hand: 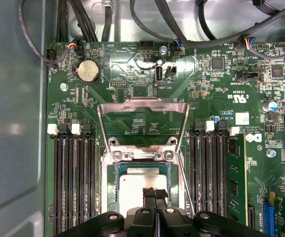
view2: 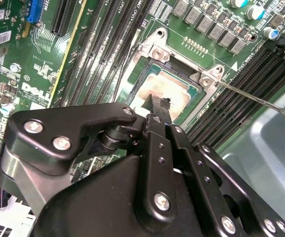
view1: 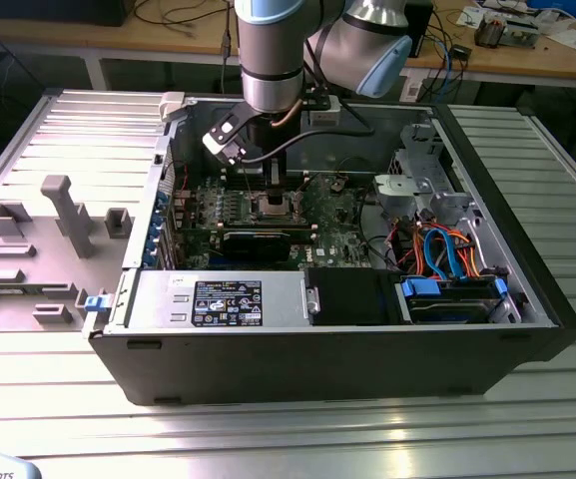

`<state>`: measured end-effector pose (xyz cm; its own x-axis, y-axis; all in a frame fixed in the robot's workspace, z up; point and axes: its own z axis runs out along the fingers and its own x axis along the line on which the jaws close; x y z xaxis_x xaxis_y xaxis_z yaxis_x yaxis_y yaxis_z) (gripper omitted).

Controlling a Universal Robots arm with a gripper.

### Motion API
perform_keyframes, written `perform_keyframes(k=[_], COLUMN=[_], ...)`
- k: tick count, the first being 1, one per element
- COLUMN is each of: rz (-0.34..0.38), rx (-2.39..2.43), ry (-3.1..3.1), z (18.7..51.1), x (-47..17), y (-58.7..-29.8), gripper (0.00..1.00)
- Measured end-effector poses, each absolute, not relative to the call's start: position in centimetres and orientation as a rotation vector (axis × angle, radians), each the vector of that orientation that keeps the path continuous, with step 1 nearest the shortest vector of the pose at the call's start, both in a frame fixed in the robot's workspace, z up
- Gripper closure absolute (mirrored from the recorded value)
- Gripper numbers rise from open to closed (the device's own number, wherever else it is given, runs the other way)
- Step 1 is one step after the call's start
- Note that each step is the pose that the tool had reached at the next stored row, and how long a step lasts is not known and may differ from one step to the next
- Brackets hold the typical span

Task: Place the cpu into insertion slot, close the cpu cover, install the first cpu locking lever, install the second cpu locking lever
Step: 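Close the cpu cover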

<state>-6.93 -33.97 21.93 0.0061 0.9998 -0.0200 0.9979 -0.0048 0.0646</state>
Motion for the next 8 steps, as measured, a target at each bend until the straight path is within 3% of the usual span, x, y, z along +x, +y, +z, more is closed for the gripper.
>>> perform_keyframes(k=[8], rz=[0.043], rx=[2.182], ry=[2.171], z=[21.94], x=[-6.93], y=[-33.97], gripper=[0.89])
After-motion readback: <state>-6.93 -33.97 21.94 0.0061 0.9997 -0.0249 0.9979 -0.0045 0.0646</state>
